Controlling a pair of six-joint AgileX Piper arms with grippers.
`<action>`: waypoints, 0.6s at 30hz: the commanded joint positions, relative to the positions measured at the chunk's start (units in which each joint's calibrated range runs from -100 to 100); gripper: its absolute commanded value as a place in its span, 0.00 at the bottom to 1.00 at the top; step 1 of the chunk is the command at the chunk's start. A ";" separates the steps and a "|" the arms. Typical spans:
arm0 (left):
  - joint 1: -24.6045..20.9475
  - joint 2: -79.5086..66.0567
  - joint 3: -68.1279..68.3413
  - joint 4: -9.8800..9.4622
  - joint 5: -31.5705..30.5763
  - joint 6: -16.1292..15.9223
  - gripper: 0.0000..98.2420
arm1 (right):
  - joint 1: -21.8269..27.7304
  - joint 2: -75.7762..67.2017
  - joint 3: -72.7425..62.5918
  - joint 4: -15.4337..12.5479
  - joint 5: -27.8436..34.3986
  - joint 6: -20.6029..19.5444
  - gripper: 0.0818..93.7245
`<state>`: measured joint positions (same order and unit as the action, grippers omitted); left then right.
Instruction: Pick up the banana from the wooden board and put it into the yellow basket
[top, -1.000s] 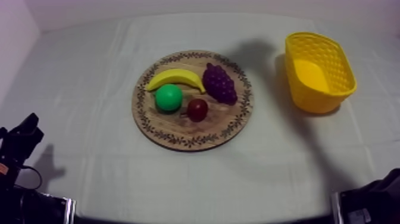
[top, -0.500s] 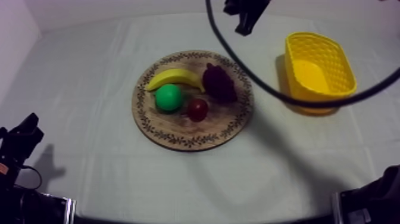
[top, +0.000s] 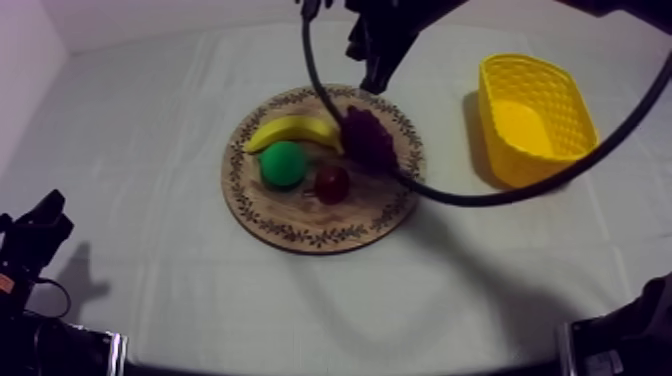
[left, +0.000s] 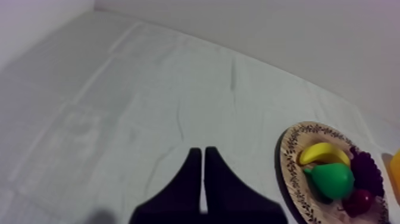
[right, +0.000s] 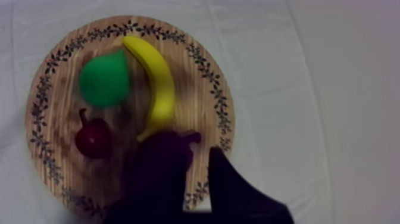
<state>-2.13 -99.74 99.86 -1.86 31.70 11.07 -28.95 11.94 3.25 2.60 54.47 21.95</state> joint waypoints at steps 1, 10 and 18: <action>0.00 -0.01 0.03 -0.02 -0.01 -0.01 0.00 | -0.79 1.72 -1.07 0.58 0.08 -0.97 0.15; 0.00 -0.01 0.03 -0.02 -0.01 0.00 0.00 | -3.74 8.92 -7.20 3.87 3.59 -3.67 0.15; 0.00 -0.01 0.03 -0.02 -0.01 -0.01 0.00 | -4.18 11.04 -9.77 5.38 6.74 -3.92 0.17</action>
<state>-2.13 -99.74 99.86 -1.86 31.70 11.07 -33.14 22.88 -6.38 7.86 61.13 18.10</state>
